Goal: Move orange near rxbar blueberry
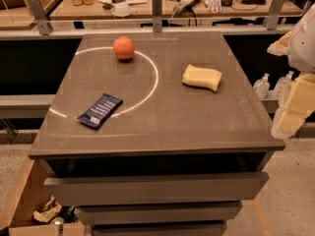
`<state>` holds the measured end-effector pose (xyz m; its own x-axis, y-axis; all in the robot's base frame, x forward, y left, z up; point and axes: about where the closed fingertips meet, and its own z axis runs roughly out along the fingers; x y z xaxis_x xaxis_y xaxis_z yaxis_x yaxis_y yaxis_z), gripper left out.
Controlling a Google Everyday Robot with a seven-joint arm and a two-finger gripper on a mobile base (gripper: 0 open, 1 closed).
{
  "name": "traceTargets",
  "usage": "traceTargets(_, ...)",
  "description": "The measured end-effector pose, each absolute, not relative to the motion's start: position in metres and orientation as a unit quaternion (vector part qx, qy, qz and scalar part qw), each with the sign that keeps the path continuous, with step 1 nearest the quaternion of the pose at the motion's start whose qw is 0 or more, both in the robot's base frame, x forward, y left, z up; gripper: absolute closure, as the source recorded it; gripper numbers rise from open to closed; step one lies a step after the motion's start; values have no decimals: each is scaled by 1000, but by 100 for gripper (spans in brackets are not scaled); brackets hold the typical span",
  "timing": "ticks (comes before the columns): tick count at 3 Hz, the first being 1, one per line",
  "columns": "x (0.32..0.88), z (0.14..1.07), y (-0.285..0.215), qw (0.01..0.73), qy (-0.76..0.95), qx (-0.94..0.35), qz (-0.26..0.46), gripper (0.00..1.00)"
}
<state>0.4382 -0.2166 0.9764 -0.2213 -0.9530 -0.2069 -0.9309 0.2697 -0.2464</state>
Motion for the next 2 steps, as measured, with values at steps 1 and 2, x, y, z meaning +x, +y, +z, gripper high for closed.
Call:
traceTargets(1, 438, 976, -217, 159, 781, -603, -35, 0)
traceTargets(2, 448, 979, -214, 199, 786, -585, -23, 0)
